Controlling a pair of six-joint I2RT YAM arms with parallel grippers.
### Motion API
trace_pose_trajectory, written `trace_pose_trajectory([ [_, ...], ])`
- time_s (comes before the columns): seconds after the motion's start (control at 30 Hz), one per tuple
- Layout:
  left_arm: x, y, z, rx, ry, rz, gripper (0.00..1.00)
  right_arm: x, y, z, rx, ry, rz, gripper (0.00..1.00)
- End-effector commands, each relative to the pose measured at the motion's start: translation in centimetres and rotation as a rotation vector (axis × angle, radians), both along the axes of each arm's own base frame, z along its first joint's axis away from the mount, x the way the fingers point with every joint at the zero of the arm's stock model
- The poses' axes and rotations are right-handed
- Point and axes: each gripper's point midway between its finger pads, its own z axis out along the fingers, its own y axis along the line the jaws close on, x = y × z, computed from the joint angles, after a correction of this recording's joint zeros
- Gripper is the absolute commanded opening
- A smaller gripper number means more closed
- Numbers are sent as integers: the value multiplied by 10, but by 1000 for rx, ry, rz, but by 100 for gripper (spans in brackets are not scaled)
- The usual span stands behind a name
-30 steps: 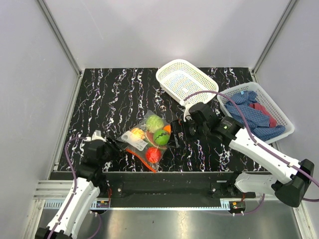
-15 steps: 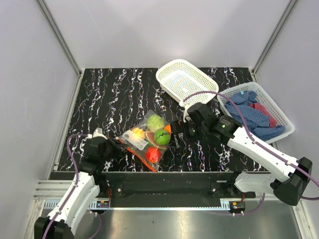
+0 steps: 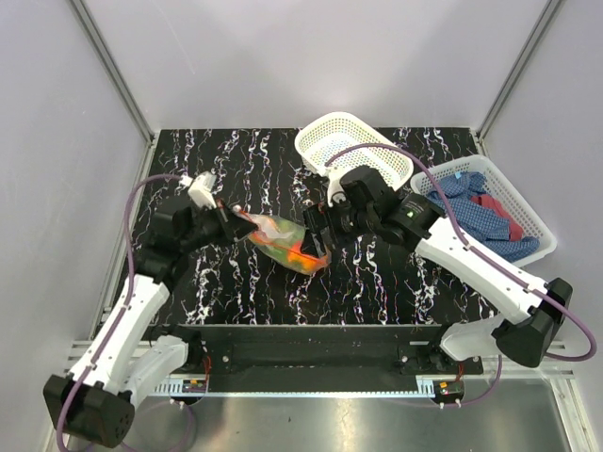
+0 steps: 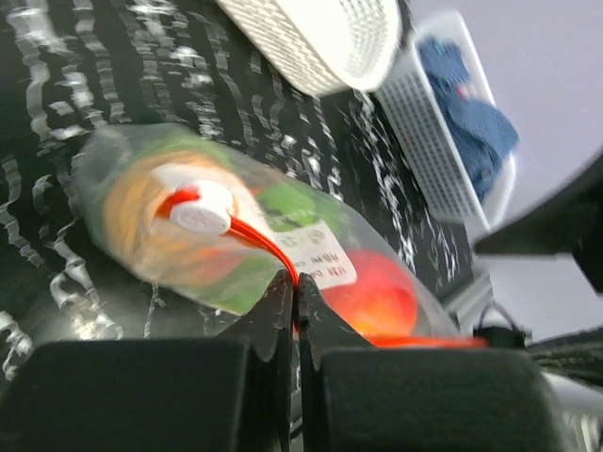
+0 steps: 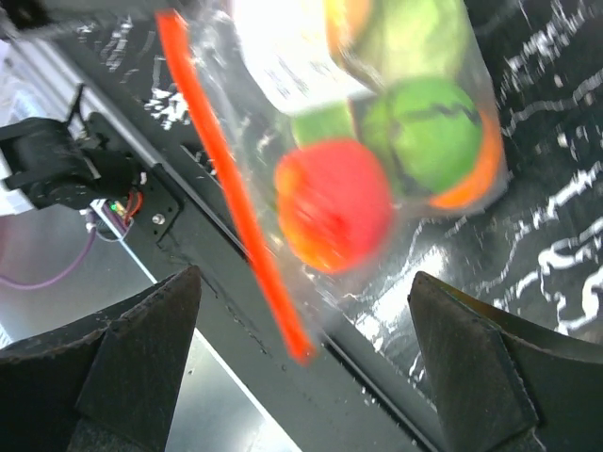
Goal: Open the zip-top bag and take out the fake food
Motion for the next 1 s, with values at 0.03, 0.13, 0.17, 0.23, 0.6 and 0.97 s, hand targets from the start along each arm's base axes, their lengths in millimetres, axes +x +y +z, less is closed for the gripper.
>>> trace_pose_trajectory([
  [0.03,-16,-46,60,31,-178,-361,0,15,17,43,116,-110,98,100],
  [0.13,-22,-65,81,55,-195,-492,0,35,5,54,155,-107,59,100],
  [0.17,-27,-72,85,52,-196,-538,0,38,4,61,181,-114,59,100],
  [0.23,-26,-80,99,67,-226,-584,0,45,-2,71,218,-128,61,100],
  [0.6,-42,-116,89,-18,-156,-854,0,45,-16,87,305,-309,247,100],
  [0.97,-70,-120,78,-58,-133,-1008,0,29,-20,63,463,-434,594,100],
])
